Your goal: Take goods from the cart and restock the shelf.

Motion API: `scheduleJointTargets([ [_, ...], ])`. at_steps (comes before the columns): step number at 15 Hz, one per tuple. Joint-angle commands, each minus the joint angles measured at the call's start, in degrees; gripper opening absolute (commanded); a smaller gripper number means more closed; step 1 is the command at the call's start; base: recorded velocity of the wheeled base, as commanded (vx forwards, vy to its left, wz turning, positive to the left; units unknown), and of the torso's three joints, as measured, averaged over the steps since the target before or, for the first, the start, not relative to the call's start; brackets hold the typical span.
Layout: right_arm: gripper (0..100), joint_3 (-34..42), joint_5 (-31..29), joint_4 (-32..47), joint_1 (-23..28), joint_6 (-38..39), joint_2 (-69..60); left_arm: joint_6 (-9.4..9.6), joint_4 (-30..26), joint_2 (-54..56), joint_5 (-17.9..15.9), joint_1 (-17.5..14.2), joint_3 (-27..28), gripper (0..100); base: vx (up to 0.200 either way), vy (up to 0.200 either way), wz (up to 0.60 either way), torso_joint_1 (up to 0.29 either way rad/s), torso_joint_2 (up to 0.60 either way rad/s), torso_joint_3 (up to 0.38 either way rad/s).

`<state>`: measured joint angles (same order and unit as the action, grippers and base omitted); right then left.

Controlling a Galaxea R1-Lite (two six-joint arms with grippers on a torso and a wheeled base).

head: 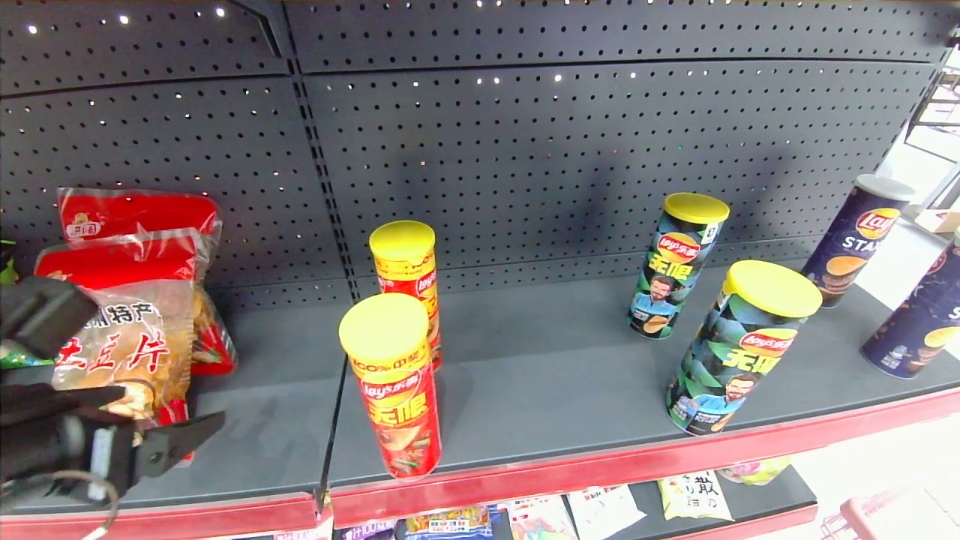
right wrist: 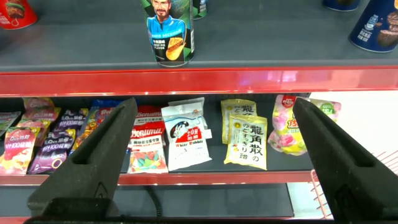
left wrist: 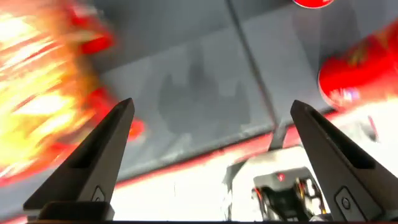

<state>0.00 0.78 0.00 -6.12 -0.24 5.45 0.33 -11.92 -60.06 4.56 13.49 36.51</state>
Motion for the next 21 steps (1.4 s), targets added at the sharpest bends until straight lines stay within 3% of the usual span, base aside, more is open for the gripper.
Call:
scheduleJointTargets([
  [1, 100, 0.0, 0.0, 0.0, 0.0, 0.0, 0.1, 3.19, -5.0, 27.7, -6.0, -12.2, -8.8, 100, 0.0, 0.0, 0.0, 0.0, 0.0, 0.0],
  [2, 100, 0.0, 0.0, 0.0, 0.0, 0.0, 0.1, 4.33, -5.3, 35.3, -6.7, -17.1, -12.0, 100, 0.0, 0.0, 0.0, 0.0, 0.0, 0.0],
  [3, 100, 0.0, 0.0, 0.0, 0.0, 0.0, 0.1, 4.33, -5.4, 39.2, -6.1, -19.9, -14.1, 100, 0.0, 0.0, 0.0, 0.0, 0.0, 0.0],
  [4, 100, 0.0, 0.0, 0.0, 0.0, 0.0, 0.1, 4.24, -5.2, 46.5, -6.5, -21.1, -18.3, 100, 0.0, 0.0, 0.0, 0.0, 0.0, 0.0],
  [6, 100, 0.0, 0.0, 0.0, 0.0, 0.0, 0.1, 4.59, -4.9, 54.5, -8.3, -20.3, -23.5, 100, 0.0, 0.0, 0.0, 0.0, 0.0, 0.0],
  [8, 100, 0.0, 0.0, 0.0, 0.0, 0.0, 0.1, 2.4, 3.2, 54.6, -7.8, -20.3, -28.4, 100, 0.0, 0.0, 0.0, 0.0, 0.0, 0.0],
  [9, 100, 0.0, 0.0, 0.0, 0.0, 0.0, 0.1, 2.57, 9.8, 54.6, -6.3, -20.3, -34.3, 100, 0.0, 0.0, 0.0, 0.0, 0.0, 0.0],
  [10, 100, 0.0, 0.0, 0.0, 0.0, 0.0, 0.1, 2.66, 16.1, 54.6, -2.7, -20.3, -36.5, 100, 0.0, 0.0, 0.0, 0.0, 0.0, 0.0],
  [12, 100, 0.0, 0.0, 0.0, 0.0, 0.0, 0.1, 2.31, 14.6, 54.6, -1.5, -20.3, -36.5, 100, 0.0, 0.0, 0.0, 0.0, 0.0, 0.0],
  [14, 100, 0.0, 0.0, 0.0, 0.0, 0.0, 0.1, 2.04, 17.2, 54.6, -1.6, -20.3, -36.5, 100, 0.0, 0.0, 0.0, 0.0, 0.0, 0.0],
  [17, 100, 0.0, 0.0, 0.0, 0.0, -0.1, 0.1, 0.46, 15.0, 54.6, -10.3, -20.3, -36.5, 100, 0.0, 0.0, 0.0, 0.0, 0.0, 0.0],
  [18, 100, 0.0, 0.0, 0.0, 0.0, -0.1, 0.1, 0.73, 14.9, 54.7, -10.6, -20.3, -36.5, 100, 0.0, 0.0, 0.0, 0.0, 0.0, 0.0],
  [19, 100, 0.0, 0.0, 0.0, 0.0, 0.0, 0.1, 4.77, 14.5, 54.6, -9.5, -20.3, -36.5, 100, 0.0, 0.0, 0.0, 0.0, 0.0, 0.0],
  [20, 100, 0.0, -0.1, 0.0, 0.0, 0.0, 0.1, 3.8, 11.7, 54.6, -5.7, -20.3, -36.5, 100, 0.0, 0.0, 0.0, 0.0, 0.0, 0.0],
  [21, 100, 0.0, -0.3, 0.0, 0.0, -0.5, 0.1, 1.6, 10.9, 54.5, -4.7, -20.3, -36.2, 100, 0.0, 0.0, 0.0, 0.0, 0.0, 0.0],
])
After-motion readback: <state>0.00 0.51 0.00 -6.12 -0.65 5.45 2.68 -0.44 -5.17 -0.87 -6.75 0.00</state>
